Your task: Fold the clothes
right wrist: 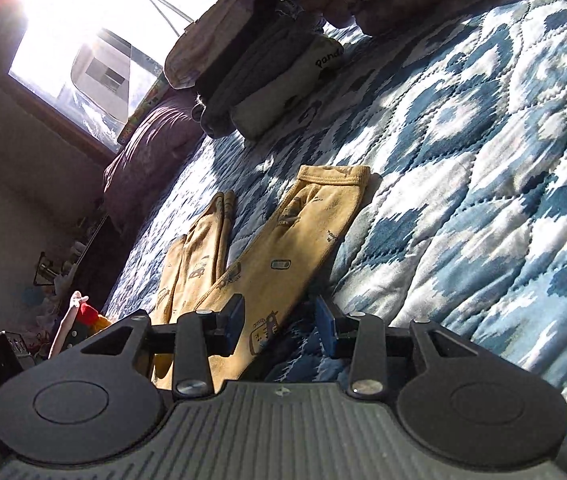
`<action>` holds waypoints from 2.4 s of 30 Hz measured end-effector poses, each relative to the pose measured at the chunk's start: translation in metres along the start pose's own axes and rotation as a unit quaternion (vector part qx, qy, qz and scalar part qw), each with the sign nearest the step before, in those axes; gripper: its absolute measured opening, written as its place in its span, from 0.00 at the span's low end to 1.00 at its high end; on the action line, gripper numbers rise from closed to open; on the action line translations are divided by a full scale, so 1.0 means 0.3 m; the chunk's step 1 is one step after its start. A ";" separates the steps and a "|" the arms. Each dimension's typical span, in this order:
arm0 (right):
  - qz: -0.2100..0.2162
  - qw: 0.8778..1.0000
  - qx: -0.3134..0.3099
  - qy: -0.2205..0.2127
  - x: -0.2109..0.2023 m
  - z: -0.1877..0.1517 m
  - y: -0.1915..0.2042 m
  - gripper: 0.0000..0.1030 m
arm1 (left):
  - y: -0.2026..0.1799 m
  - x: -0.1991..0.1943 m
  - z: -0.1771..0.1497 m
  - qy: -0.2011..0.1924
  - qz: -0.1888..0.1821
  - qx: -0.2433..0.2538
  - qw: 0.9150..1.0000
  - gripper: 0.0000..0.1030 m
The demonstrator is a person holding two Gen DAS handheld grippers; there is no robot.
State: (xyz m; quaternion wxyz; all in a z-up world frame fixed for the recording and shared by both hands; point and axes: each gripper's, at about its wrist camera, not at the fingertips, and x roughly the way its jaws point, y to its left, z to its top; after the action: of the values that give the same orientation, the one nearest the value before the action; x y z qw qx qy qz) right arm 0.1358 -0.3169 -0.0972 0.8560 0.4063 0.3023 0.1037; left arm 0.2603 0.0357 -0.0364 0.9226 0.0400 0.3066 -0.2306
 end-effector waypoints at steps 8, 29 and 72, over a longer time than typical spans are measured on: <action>0.024 1.000 0.009 -0.003 0.007 0.041 -0.051 0.38 | -0.032 0.056 0.000 0.037 0.001 0.042 0.998 0.34; 0.026 0.998 0.046 -0.022 0.040 0.003 -0.023 0.40 | -0.280 -0.469 -0.357 0.006 0.013 0.089 0.996 0.42; 0.001 0.994 0.075 -0.083 0.044 0.072 -0.069 0.39 | -0.388 -0.421 -0.423 -0.016 0.016 0.220 0.975 0.40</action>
State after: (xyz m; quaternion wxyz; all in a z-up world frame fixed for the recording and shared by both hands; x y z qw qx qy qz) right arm 0.1579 -0.3384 -0.1080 0.8450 0.4771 0.2371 0.0470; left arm 0.0493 0.0101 -0.0575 0.8995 0.2428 0.2333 -0.2786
